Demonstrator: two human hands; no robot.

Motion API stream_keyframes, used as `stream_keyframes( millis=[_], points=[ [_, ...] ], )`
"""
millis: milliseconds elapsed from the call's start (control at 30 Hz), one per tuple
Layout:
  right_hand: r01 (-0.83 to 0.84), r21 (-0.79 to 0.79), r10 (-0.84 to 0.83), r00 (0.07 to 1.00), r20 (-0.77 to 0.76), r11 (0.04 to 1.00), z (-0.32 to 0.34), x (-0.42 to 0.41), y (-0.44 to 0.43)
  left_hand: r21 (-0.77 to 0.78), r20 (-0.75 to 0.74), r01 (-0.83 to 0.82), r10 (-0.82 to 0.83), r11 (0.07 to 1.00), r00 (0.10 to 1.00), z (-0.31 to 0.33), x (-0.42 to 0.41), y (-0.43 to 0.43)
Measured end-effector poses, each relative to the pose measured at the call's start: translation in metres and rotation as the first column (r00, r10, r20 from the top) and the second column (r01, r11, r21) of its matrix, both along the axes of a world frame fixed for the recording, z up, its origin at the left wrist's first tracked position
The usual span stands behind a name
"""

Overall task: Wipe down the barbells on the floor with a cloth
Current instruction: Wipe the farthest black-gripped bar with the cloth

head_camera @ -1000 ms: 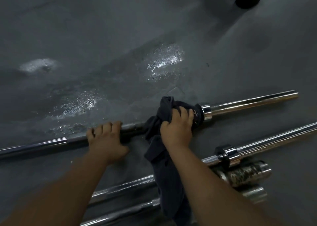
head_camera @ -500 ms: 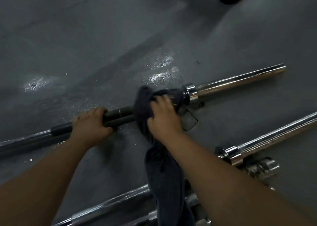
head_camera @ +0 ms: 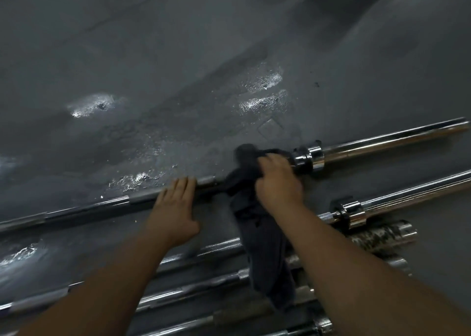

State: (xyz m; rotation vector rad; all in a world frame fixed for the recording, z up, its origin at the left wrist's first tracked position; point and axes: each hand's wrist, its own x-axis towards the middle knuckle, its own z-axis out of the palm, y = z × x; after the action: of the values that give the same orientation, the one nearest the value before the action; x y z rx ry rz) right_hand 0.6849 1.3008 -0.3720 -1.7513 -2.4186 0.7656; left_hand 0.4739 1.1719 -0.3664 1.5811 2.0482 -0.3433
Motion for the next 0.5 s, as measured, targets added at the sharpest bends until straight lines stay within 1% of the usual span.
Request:
stream_keyframes(
  millis=[33, 67, 100, 133, 167, 233, 300, 333, 367, 433, 467, 500],
  points=[
    [0.14, 0.031, -0.141, 0.99, 0.021, 0.99, 0.0, 0.01, 0.0, -0.001, 0.028, -0.015, 0.015, 1.0, 0.999, 0.002, 0.005, -0.005],
    [0.217, 0.049, -0.22, 0.974, 0.054, 0.975, 0.003, 0.011, -0.006, -0.002, 0.048, -0.033, 0.033, 0.999, 0.998, 0.003, 0.01, -0.01],
    [0.238, 0.033, -0.24, 0.967, 0.088, 0.971, 0.005, 0.005, -0.016, 0.002, 0.055, -0.052, 0.052, 0.999, 0.997, 0.004, 0.016, -0.014],
    [0.217, -0.007, -0.215, 0.971, 0.104, 0.976, 0.007, -0.005, -0.028, 0.012, 0.053, -0.076, 0.075, 0.997, 0.996, 0.004, 0.022, -0.019],
    [0.158, -0.059, -0.152, 0.984, 0.095, 0.986, 0.008, -0.017, -0.041, 0.021, 0.054, -0.099, 0.098, 0.995, 0.994, 0.005, 0.028, -0.024],
    [-0.016, -0.133, 0.025, 0.997, 0.068, 0.991, 0.013, -0.028, -0.058, 0.029, 0.077, -0.127, 0.125, 0.991, 0.989, 0.005, 0.035, -0.034],
    [-0.173, -0.125, 0.184, 0.979, 0.083, 0.977, 0.014, -0.012, -0.051, 0.052, 0.06, -0.125, 0.122, 0.991, 0.991, 0.004, 0.039, -0.043],
    [-0.19, -0.109, 0.201, 0.974, 0.103, 0.976, 0.013, 0.004, -0.043, 0.071, 0.045, -0.126, 0.123, 0.989, 0.991, 0.003, 0.041, -0.047],
    [-0.142, -0.091, 0.153, 0.98, 0.128, 0.986, 0.01, 0.021, -0.033, 0.096, 0.036, -0.135, 0.132, 0.986, 0.991, 0.002, 0.043, -0.049],
    [0.055, -0.035, -0.05, 0.989, 0.139, 0.998, 0.007, 0.047, -0.018, 0.133, 0.017, -0.145, 0.144, 0.981, 0.989, -0.002, 0.044, -0.051],
    [0.119, -0.014, -0.116, 0.984, 0.136, 0.993, 0.005, 0.048, -0.017, 0.142, 0.002, -0.131, 0.132, 0.981, 0.991, -0.006, 0.044, -0.052],
    [0.149, -0.006, -0.147, 0.982, 0.12, 0.989, 0.005, 0.038, -0.018, 0.147, -0.009, -0.116, 0.119, 0.982, 0.993, -0.008, 0.042, -0.051]
  ],
)
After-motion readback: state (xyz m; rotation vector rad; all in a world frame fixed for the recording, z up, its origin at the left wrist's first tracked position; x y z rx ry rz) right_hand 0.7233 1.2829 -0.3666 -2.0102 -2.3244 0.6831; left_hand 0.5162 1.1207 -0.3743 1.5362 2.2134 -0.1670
